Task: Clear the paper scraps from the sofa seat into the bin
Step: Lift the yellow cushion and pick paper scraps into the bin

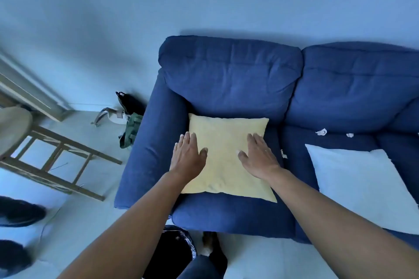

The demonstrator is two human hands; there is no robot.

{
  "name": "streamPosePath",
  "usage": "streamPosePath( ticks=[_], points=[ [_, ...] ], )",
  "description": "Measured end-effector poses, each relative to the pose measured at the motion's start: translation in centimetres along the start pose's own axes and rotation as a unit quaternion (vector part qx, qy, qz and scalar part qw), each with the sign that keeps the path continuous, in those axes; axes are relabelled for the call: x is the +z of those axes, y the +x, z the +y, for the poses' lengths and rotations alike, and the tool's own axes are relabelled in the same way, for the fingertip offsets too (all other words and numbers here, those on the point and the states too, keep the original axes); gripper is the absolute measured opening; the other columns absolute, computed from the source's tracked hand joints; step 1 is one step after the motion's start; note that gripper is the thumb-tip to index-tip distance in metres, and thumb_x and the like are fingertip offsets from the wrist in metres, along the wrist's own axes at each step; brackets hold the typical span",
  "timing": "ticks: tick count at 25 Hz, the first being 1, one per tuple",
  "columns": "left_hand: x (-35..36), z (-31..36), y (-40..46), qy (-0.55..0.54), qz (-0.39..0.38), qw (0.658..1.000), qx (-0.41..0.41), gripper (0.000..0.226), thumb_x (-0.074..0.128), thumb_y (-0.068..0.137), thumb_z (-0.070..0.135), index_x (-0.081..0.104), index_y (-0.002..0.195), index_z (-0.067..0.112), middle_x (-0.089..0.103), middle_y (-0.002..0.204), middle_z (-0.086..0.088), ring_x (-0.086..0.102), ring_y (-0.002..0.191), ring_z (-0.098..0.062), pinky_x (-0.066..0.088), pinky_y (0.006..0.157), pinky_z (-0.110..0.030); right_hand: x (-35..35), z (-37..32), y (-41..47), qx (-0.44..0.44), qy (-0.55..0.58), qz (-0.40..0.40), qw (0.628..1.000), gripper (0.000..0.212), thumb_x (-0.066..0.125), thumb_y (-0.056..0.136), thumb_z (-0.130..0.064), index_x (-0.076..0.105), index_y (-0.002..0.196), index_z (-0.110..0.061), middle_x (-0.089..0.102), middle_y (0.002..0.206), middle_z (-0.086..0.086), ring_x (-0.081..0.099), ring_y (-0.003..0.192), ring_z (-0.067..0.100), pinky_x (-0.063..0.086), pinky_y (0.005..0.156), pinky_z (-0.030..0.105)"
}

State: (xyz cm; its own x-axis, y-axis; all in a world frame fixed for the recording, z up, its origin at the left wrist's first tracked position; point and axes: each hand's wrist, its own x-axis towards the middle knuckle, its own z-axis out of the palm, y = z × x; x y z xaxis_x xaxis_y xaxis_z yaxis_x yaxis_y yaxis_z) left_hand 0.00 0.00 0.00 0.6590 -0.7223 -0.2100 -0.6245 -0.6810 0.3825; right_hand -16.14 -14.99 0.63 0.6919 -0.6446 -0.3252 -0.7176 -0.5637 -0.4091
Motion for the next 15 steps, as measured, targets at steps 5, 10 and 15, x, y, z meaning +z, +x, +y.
streamPosePath(
  ticks=[5,10,15],
  points=[
    [2.4,-3.8,4.4,-0.021,-0.060,0.998,-0.029,0.063,0.043,0.103,0.041,0.027,0.150,0.002,0.022,0.162,-0.015,0.016,0.151,-0.032,0.021,0.120,-0.042,2.8,-0.9,3.4,0.066,0.035,-0.046,0.996,0.067,0.043,0.104,-0.041,0.016,0.154,-0.007,0.013,0.165,0.010,0.007,0.154,0.025,0.023,0.119,0.044],
    [4.6,-5.5,7.5,-0.038,-0.096,0.994,-0.045,0.051,0.048,0.101,0.038,0.040,0.135,0.001,0.041,0.147,-0.016,0.040,0.134,-0.033,0.036,0.105,-0.043,5.8,0.4,6.9,0.105,0.057,-0.072,0.990,0.073,0.044,0.102,-0.047,0.012,0.157,-0.012,0.007,0.167,0.007,0.005,0.154,0.021,0.021,0.120,0.043],
    [7.9,-6.5,11.2,-0.059,-0.129,0.986,-0.093,0.054,0.049,0.101,0.039,0.038,0.138,0.000,0.041,0.146,-0.016,0.041,0.133,-0.033,0.040,0.099,-0.044,8.4,2.4,11.9,0.125,0.061,-0.084,0.987,0.074,0.047,0.101,-0.048,0.013,0.158,-0.014,0.010,0.167,0.005,0.010,0.154,0.022,0.023,0.119,0.042]
  ],
)
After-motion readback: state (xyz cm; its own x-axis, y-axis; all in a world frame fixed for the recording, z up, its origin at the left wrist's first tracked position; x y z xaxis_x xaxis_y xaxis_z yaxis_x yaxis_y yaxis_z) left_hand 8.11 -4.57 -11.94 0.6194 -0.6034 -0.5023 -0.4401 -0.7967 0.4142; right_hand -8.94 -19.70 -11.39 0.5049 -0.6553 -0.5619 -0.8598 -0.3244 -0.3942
